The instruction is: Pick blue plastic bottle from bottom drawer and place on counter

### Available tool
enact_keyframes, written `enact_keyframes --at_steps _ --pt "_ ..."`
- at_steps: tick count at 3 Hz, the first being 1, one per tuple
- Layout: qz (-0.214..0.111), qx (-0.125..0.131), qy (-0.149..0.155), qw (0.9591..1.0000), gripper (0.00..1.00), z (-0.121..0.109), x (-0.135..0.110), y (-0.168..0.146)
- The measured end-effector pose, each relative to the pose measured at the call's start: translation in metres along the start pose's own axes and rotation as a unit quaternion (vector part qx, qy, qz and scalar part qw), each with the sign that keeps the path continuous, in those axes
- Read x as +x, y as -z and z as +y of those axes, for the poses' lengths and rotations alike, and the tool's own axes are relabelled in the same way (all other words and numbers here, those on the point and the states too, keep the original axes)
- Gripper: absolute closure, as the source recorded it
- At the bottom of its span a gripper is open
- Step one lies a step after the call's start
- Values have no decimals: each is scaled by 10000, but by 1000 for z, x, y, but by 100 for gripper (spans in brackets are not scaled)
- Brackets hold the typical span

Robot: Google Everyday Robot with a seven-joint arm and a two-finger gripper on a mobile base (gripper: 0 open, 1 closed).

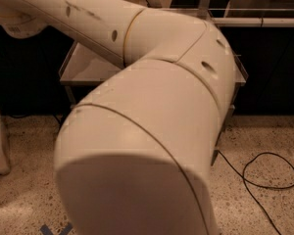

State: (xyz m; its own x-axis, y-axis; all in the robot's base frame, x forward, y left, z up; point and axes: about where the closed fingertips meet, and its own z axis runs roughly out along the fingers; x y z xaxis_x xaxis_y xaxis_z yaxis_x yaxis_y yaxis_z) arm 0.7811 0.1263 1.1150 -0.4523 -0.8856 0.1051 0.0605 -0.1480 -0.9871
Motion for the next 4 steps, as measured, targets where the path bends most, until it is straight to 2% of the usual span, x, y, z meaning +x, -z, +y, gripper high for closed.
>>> enact_keyframes --at_steps 1,2,3,4 --pt "393 -1030 -66 9939 100 25 35 -7" --pt "507 -2068 -197 9769 100 77 55 -5" --pt "358 -3072 -380 9502 100 139 52 8" --pt "180 -3831 -483 9223 100 194 41 23"
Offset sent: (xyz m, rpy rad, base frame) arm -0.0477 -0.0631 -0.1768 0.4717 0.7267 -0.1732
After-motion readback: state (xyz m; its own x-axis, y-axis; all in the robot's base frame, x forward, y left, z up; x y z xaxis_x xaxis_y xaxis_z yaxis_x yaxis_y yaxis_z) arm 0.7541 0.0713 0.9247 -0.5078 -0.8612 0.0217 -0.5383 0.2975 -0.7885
